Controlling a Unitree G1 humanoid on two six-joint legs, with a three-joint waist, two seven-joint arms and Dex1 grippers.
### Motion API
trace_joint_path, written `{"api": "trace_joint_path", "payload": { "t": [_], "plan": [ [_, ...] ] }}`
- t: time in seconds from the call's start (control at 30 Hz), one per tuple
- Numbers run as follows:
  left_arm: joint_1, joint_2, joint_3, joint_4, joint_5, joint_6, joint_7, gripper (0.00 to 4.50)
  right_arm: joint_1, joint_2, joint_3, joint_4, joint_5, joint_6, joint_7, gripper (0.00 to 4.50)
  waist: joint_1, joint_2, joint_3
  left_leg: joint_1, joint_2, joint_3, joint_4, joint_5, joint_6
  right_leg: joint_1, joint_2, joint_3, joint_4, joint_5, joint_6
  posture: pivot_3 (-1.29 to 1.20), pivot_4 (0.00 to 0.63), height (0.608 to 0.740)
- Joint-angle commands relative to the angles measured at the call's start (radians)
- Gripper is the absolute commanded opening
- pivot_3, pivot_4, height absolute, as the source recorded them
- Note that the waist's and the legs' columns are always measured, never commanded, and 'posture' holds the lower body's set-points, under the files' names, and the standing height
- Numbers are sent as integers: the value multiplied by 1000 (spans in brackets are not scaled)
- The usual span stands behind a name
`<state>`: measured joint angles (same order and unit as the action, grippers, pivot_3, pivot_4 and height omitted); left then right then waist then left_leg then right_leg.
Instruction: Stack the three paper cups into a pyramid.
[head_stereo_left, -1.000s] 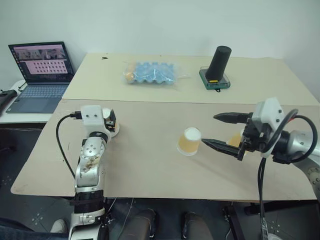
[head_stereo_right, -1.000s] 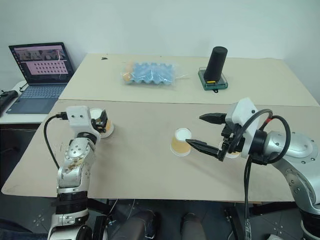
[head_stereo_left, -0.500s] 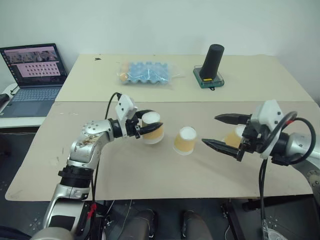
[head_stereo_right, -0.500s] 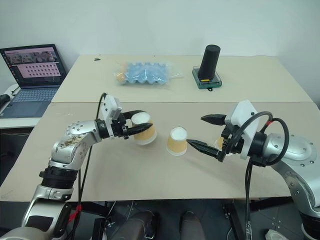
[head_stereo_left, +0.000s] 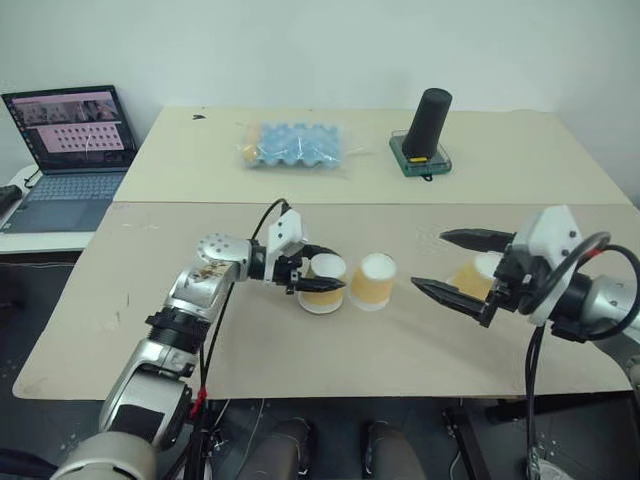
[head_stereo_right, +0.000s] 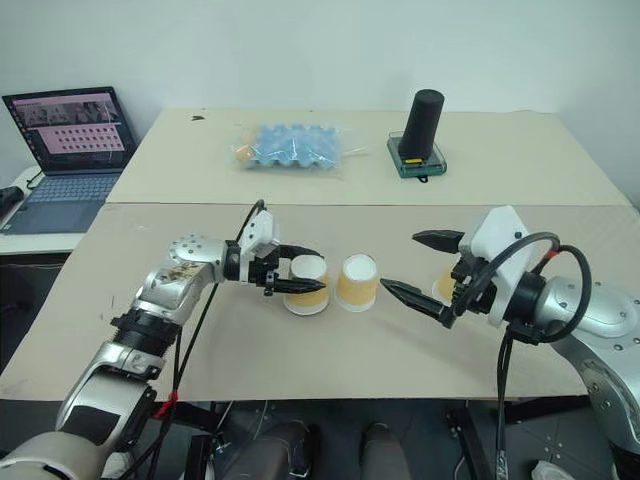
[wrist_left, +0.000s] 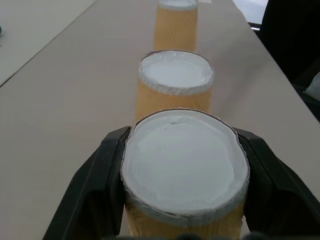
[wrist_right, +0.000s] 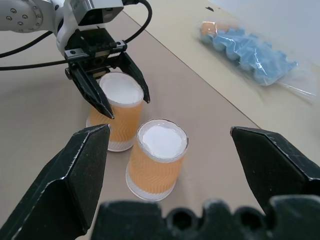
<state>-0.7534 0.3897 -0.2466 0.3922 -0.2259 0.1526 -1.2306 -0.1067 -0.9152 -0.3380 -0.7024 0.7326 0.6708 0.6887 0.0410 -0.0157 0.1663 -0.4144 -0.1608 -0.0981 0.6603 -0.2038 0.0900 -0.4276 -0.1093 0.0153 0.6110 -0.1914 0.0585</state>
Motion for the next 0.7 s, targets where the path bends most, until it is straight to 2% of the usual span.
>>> {"api": "trace_joint_path", "payload": {
  "t": [0.03, 0.53, 0.6, 0.63, 0.7],
  "plan": [
    [-35, -25, -22, 76, 60, -93, 10, 2469, 3, 3, -50, -37, 21, 2, -18, 4500, 0, 0, 0, 0, 0, 0, 0, 0, 0, 0, 0, 0, 0, 0, 0, 0, 150, 740],
    [-33, -69, -26, 148, 83, -148, 9, 2469, 8, -7, -63, -44, 29, 5, -24, 4500, 8, 0, 0, 6, -1, -1, 0, 0, 1, 4, -1, -1, -1, 0, 1, 0, 150, 740],
    [-33, -71, -22, 149, 81, -142, 13, 3473, 5, -7, -61, -41, 29, 4, -23, 4500, 8, 0, 0, 6, -1, -1, 0, 0, 1, 4, -1, -1, 0, 0, 1, 0, 150, 740],
    [-33, -71, -22, 149, 83, -143, 14, 3675, 4, -7, -60, -40, 29, 3, -22, 4500, 8, 0, 0, 6, -1, -1, 0, 0, 1, 4, -1, -1, 0, 0, 1, 0, 150, 740],
    [-33, -73, -20, 151, 90, -142, 14, 4439, 3, -7, -59, -39, 29, 3, -20, 4500, 3, 0, 0, 4, -1, 0, 0, 0, 1, 3, -1, -1, 0, 0, 1, 0, 150, 740]
  ]
}}
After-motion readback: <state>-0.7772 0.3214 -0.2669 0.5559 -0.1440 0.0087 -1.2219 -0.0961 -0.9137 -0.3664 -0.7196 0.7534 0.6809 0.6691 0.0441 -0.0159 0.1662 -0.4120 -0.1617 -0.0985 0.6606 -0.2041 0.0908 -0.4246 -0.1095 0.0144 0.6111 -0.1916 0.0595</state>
